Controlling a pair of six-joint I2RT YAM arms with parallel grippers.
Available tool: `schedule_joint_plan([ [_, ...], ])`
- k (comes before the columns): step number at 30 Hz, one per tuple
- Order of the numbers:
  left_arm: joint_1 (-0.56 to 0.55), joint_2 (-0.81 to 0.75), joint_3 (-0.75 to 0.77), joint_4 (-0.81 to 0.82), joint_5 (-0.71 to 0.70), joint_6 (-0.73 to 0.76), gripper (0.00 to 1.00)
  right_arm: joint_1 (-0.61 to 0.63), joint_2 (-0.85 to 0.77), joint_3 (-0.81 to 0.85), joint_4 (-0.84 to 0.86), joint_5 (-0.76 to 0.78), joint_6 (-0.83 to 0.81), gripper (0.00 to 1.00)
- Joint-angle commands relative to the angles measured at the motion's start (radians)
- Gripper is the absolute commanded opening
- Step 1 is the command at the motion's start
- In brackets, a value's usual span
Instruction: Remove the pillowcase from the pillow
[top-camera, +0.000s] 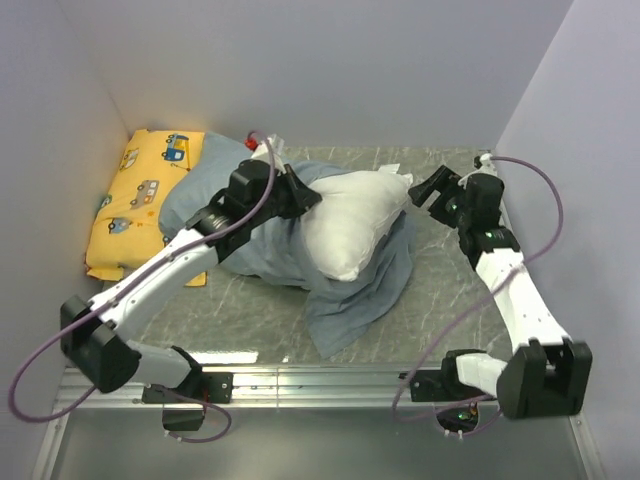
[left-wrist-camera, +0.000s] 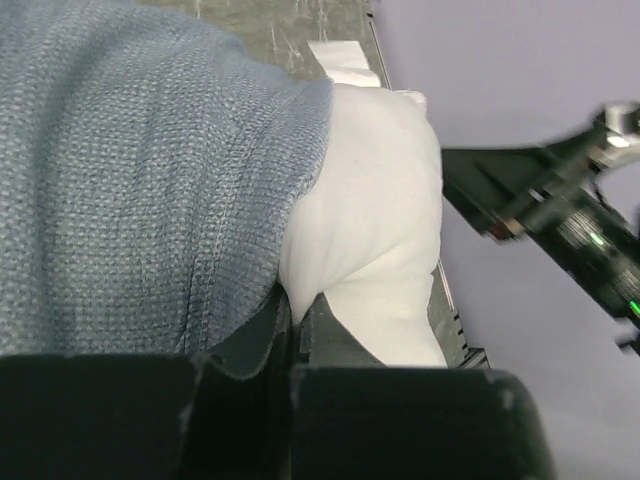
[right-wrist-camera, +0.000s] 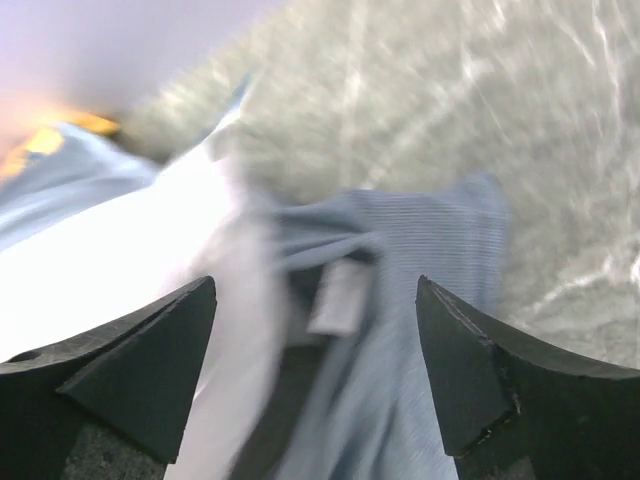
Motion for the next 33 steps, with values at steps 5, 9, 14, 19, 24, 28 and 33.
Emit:
schedule_joint_plan([
  [5,-0.081,0.281,0.303,0.17,-0.016,-0.03,0.0,0.176,-0.243,0.041,-0.136,0.058,-0.063,0.91],
  [9,-0.109,0.433,0.428,0.146,-0.01,-0.035,0.0,0.289,-0.247,0.035,-0.164,0.168,-0.106,0.93],
  [14,-0.118,0.503,0.443,0.153,0.05,-0.038,0.0,0.372,-0.2,-0.008,-0.142,0.259,-0.134,0.94],
  [19,-0.119,0.463,0.406,0.152,0.041,-0.015,0.13,0.379,-0.057,-0.054,-0.092,0.336,-0.137,0.94],
  [24,-0.118,0.401,0.405,0.108,0.018,0.039,0.45,0.379,0.035,-0.085,-0.02,0.357,-0.114,0.92],
  [28,-0.118,0.34,0.383,0.066,0.002,0.081,0.67,0.378,0.052,-0.089,0.0,0.357,-0.102,0.67],
  [33,-0.118,0.202,0.279,-0.088,-0.244,0.166,0.74,0.372,0.044,-0.072,-0.023,0.374,-0.103,0.08],
])
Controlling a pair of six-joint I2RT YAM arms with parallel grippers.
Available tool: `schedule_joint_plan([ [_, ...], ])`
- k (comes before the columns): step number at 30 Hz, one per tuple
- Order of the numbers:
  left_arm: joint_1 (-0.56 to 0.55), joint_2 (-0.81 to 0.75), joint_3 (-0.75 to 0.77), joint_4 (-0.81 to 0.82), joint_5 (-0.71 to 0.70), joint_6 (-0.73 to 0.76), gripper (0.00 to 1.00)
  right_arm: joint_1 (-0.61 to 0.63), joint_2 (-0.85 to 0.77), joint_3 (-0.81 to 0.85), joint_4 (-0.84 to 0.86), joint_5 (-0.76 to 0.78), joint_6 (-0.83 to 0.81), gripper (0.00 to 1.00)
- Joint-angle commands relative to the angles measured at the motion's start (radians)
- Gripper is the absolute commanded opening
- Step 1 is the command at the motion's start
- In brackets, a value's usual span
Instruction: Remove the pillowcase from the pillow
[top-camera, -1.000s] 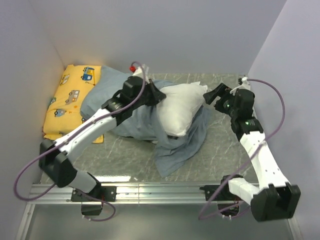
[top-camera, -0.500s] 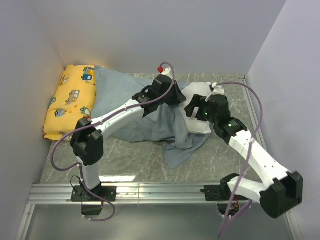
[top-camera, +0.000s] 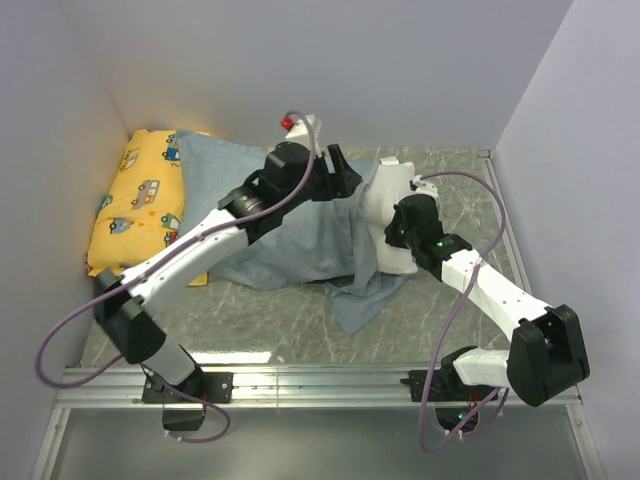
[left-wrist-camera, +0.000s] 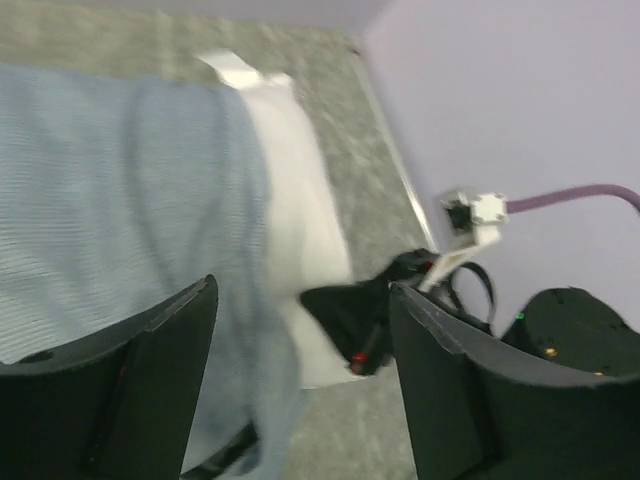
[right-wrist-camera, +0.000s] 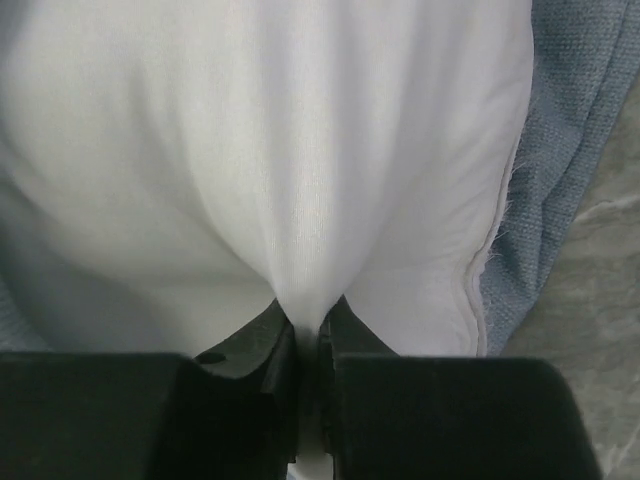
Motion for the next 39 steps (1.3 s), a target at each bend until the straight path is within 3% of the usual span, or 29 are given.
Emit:
schedule_joint_plan([
  [1,-0.001,-0.099,-0.059,-0.117,-0.261,0.091,0.75,-0.005,-0.007,0.02,0.018,0.023,0.005,0.03],
  [5,-0.001,-0.087,-0.112,-0.178,-0.362,0.152,0.78,-0.008,-0.031,0.037,0.0,0.017,0.002,0.0],
  [11,0.0,0.078,-0.015,-0.235,-0.401,0.189,0.77,-0.008,-0.056,0.084,-0.054,0.051,-0.014,0.0],
  [14,0.002,0.132,0.043,-0.313,-0.518,0.191,0.55,-0.012,-0.068,0.1,-0.077,0.075,-0.026,0.0],
  [15,0.006,0.134,0.048,-0.319,-0.571,0.192,0.31,-0.017,-0.074,0.103,-0.084,0.082,-0.028,0.0],
  [18,0.063,0.107,0.04,-0.321,-0.578,0.197,0.0,-0.05,-0.108,0.112,-0.11,0.088,-0.035,0.0],
  [26,0.364,-0.022,-0.029,-0.304,-0.521,0.171,0.0,-0.27,-0.237,0.164,-0.204,0.025,-0.046,0.0],
  [28,0.42,-0.041,-0.052,-0.287,-0.486,0.166,0.0,-0.273,-0.251,0.186,-0.222,0.058,-0.051,0.0],
  [31,0.439,-0.059,-0.087,-0.267,-0.407,0.16,0.0,-0.273,-0.259,0.177,-0.215,0.025,-0.043,0.0],
  [36,0.367,-0.045,-0.203,-0.172,-0.308,0.142,0.0,-0.232,-0.225,0.115,-0.157,-0.035,-0.031,0.02],
  [37,0.338,-0.041,-0.234,-0.158,-0.301,0.135,0.01,-0.189,-0.222,0.109,-0.152,-0.027,-0.044,0.1],
  [38,0.324,-0.033,-0.249,-0.131,-0.296,0.135,0.0,-0.166,-0.223,0.104,-0.153,0.017,-0.051,0.31],
  [39,0.313,-0.03,-0.257,-0.128,-0.297,0.132,0.0,-0.135,-0.228,0.104,-0.156,0.045,-0.058,0.42],
])
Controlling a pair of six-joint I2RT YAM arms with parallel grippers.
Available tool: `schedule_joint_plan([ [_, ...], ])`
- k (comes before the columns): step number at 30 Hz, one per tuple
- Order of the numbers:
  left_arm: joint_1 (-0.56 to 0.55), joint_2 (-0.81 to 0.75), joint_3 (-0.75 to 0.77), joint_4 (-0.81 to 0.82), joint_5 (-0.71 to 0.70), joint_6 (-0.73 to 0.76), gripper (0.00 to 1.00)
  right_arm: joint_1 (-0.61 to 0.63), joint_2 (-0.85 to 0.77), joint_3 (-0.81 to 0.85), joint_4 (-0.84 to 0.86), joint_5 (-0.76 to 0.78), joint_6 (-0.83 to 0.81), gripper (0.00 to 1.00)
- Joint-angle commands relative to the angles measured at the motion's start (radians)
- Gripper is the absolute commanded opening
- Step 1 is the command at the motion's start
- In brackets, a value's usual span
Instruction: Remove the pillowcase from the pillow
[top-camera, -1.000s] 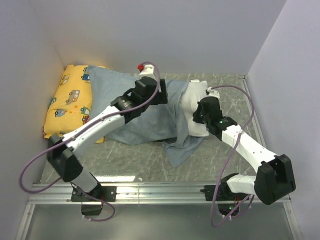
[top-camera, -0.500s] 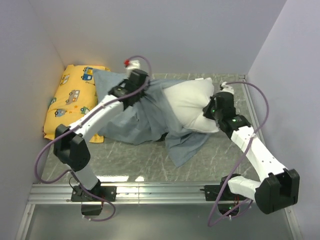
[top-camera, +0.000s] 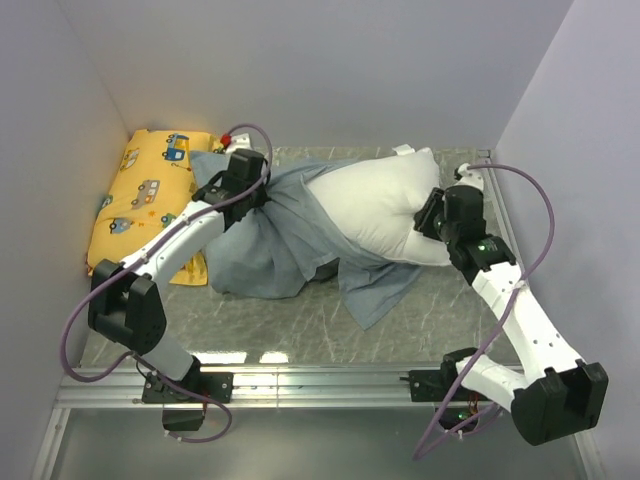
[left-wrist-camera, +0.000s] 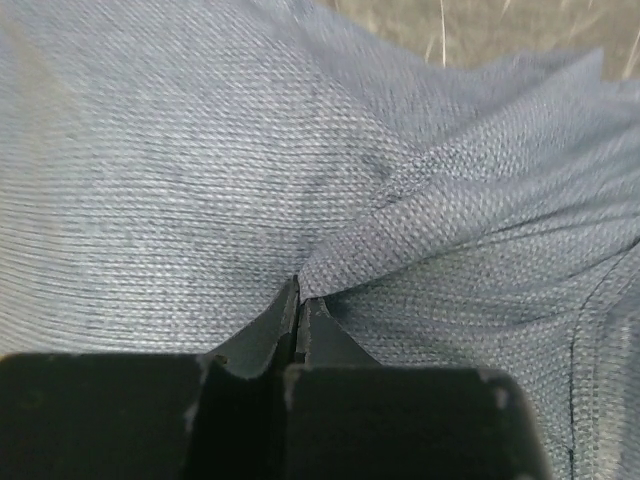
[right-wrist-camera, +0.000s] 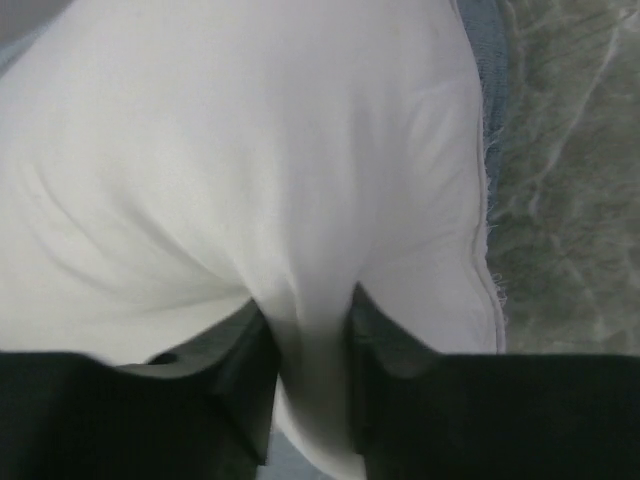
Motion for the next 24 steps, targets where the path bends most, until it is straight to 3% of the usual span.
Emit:
schedule_joint_plan([
  [1,-0.042,0.012,-0.04,0.055,-0.014,-0.019,0.0,0.115,-0.032,0.004,0.045,0.137,-0.043,0.51],
  [2,-0.044,0.015,-0.043,0.064,-0.012,-0.022,0.0,0.15,-0.041,0.013,0.032,0.181,-0.048,0.68],
  [5,-0.056,0.022,-0.057,0.075,0.002,-0.035,0.0,0.253,-0.066,0.03,0.007,0.281,-0.07,0.83],
  [8,-0.067,0.018,-0.068,0.086,-0.001,-0.035,0.0,0.339,-0.053,0.031,-0.019,0.29,-0.057,0.86],
  [11,-0.076,0.017,-0.063,0.086,0.0,-0.036,0.01,0.455,0.011,-0.01,-0.015,0.401,-0.033,0.9],
  [14,-0.09,0.022,-0.048,0.077,-0.003,-0.033,0.0,0.483,0.109,-0.033,-0.001,0.43,0.002,0.91],
  [16,-0.099,0.029,-0.033,0.064,-0.007,-0.025,0.0,0.529,0.146,-0.033,-0.008,0.543,0.036,0.91],
  [20,-0.11,0.034,-0.028,0.06,-0.011,-0.016,0.0,0.559,0.103,-0.007,-0.068,0.666,0.064,0.92],
  [24,-0.113,0.04,-0.04,0.066,-0.007,-0.019,0.0,0.563,-0.022,0.059,-0.139,0.694,0.049,0.92],
])
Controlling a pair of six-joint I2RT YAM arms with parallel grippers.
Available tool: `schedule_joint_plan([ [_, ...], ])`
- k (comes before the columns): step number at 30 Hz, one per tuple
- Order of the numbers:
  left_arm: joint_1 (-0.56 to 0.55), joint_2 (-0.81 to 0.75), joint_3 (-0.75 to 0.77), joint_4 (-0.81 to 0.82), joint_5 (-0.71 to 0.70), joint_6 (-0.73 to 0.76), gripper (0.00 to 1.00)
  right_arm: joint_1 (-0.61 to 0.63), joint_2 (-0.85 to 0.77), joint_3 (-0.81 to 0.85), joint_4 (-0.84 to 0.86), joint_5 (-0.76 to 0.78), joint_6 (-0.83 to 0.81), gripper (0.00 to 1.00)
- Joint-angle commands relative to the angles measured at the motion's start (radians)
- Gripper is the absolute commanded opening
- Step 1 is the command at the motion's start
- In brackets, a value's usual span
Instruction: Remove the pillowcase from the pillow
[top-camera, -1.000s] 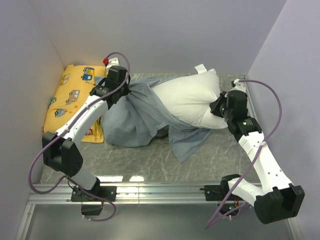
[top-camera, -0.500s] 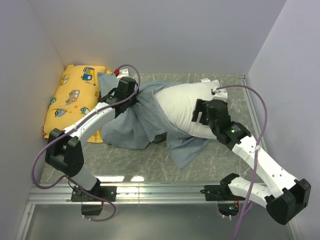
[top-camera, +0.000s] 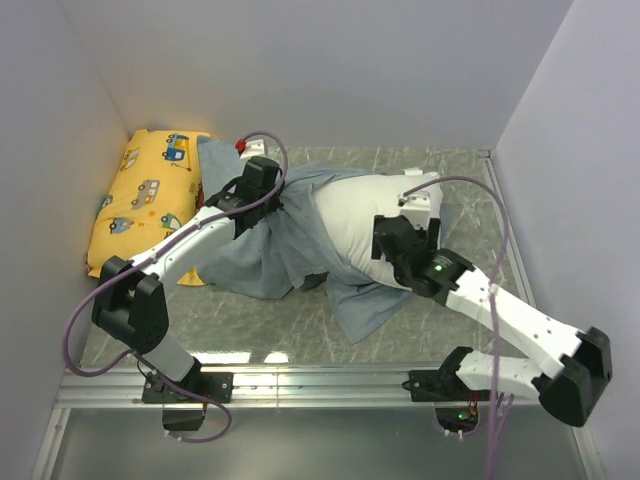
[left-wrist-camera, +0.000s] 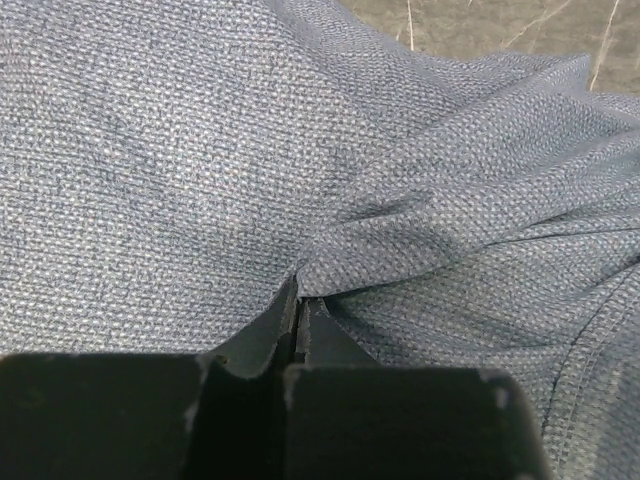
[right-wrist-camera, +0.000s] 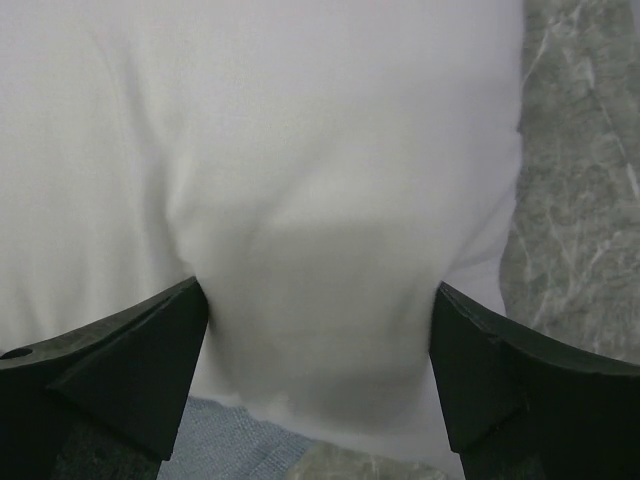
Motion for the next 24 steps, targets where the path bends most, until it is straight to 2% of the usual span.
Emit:
schedule_joint_plan([
  [1,-0.023,0.025,0.01,-0.008,0.038,-0.006,0.0,0.035,-0.134,0.099,-0.035,0.087,0.025,0.92],
  [5,-0.027,0.028,0.015,-0.008,0.038,-0.008,0.0,0.049,-0.189,0.148,-0.054,0.066,-0.003,0.92],
  [9,-0.033,0.029,0.032,-0.014,0.037,-0.003,0.0,0.066,-0.152,0.119,-0.016,-0.127,-0.013,0.92],
  [11,-0.033,0.031,0.042,-0.023,0.034,0.001,0.0,0.085,-0.129,0.052,0.052,-0.186,0.0,0.92],
  [16,-0.038,0.008,0.039,-0.028,0.028,0.006,0.0,0.082,0.032,-0.08,0.205,-0.2,0.066,0.96],
  [19,-0.041,0.008,0.033,-0.036,0.026,0.009,0.01,0.069,0.124,-0.09,0.274,-0.189,0.095,0.97],
  [24,-0.046,-0.003,0.035,-0.051,0.003,0.023,0.01,0.057,0.129,-0.11,0.352,-0.165,0.102,0.93],
])
